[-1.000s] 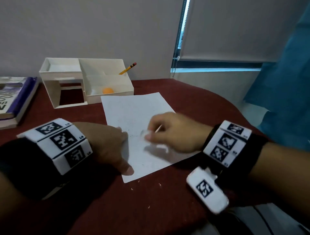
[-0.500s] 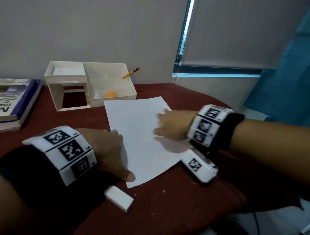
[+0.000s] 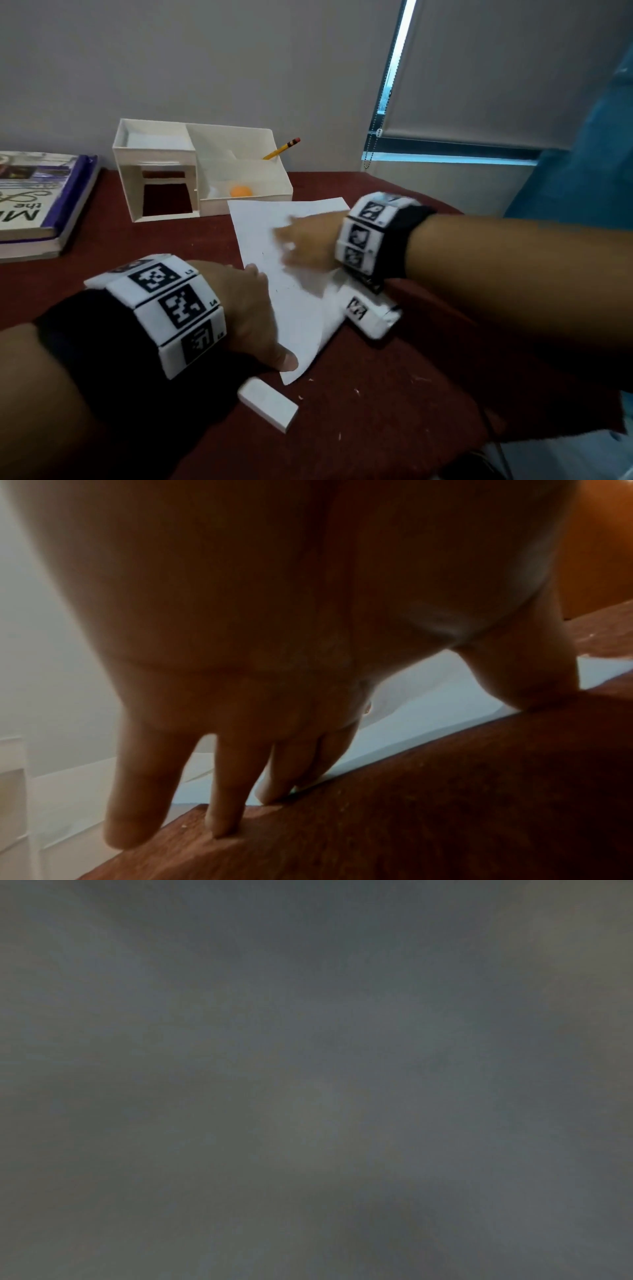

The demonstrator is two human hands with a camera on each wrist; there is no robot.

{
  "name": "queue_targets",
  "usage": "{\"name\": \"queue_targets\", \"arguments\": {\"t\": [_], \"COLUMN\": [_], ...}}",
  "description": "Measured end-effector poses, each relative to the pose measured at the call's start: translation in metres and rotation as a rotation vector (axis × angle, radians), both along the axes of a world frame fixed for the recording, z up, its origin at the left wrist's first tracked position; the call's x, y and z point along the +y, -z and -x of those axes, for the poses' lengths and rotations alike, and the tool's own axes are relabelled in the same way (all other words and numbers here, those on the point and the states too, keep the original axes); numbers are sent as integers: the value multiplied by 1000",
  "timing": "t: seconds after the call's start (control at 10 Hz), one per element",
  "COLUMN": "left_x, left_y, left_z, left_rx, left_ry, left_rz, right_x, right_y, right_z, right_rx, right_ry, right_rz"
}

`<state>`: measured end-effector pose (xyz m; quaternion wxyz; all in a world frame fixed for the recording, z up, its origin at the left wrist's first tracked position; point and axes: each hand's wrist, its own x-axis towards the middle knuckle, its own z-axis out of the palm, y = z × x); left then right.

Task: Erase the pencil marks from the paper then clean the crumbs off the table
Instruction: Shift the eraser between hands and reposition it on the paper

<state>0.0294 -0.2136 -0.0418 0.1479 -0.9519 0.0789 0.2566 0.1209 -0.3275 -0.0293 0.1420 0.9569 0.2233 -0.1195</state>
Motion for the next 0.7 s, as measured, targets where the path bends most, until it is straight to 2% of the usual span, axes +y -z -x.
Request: {"name": "queue_targets", "arguments": {"t": [0.1, 0.2, 0.3, 0.4, 0.5, 0.6, 0.7], "left_x": [1, 3, 5, 2, 3, 4, 5], "left_y": [-2, 2, 5, 5, 10, 11, 10], "left_z": [0, -2, -3, -4, -6, -6, -4], "left_rx": [-6, -1, -6, 0, -1, 6, -21], "left_ry": [30, -3, -2, -4, 6, 29, 10], "left_rz": [-33, 2, 4, 2, -3, 15, -10], "right_x": [3, -58, -99, -82, -50, -43, -103], "right_y": [17, 6, -24, -49, -45, -9, 9], "right_z": [4, 4, 19, 37, 59, 102, 78], "right_rx": [99, 113, 60, -59, 17, 327, 305], "right_ry": [-146, 95, 267, 147, -140, -232, 132], "right_rz": [-18, 284, 651, 573, 45, -43, 137]}}
